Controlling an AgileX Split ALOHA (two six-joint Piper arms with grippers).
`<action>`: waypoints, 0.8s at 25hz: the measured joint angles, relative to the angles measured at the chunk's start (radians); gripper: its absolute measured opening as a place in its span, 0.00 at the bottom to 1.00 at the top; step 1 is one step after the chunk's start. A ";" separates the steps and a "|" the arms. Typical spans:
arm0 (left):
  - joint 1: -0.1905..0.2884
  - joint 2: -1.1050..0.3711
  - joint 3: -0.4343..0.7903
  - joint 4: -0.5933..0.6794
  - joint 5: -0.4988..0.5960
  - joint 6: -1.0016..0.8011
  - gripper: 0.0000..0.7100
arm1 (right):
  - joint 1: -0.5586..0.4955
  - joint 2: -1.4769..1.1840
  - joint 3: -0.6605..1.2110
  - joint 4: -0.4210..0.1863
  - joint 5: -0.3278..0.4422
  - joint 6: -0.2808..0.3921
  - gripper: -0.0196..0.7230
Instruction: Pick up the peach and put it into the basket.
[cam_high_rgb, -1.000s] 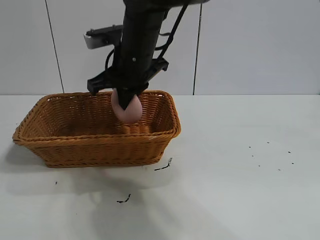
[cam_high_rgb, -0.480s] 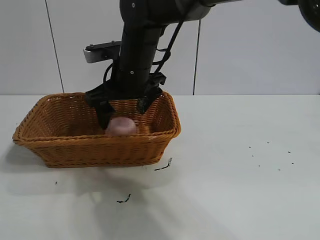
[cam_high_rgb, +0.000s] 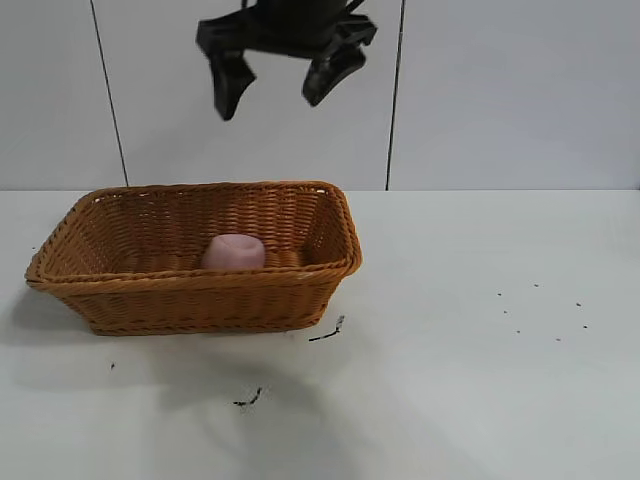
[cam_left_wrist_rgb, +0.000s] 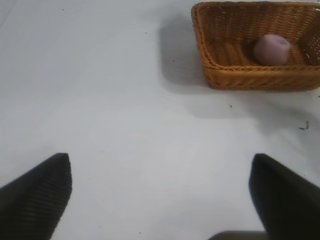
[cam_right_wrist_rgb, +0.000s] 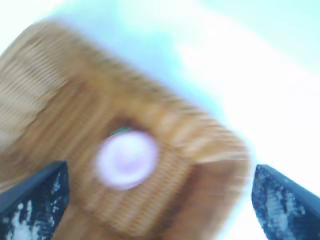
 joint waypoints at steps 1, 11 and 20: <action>0.000 0.000 0.000 0.000 0.000 0.000 0.98 | -0.036 0.000 0.000 -0.001 0.010 0.002 0.96; 0.000 0.000 0.000 0.000 0.000 0.000 0.98 | -0.217 -0.036 0.000 0.019 0.123 0.003 0.96; 0.000 0.000 0.000 0.000 0.000 0.000 0.98 | -0.218 -0.060 0.023 0.024 0.182 0.007 0.96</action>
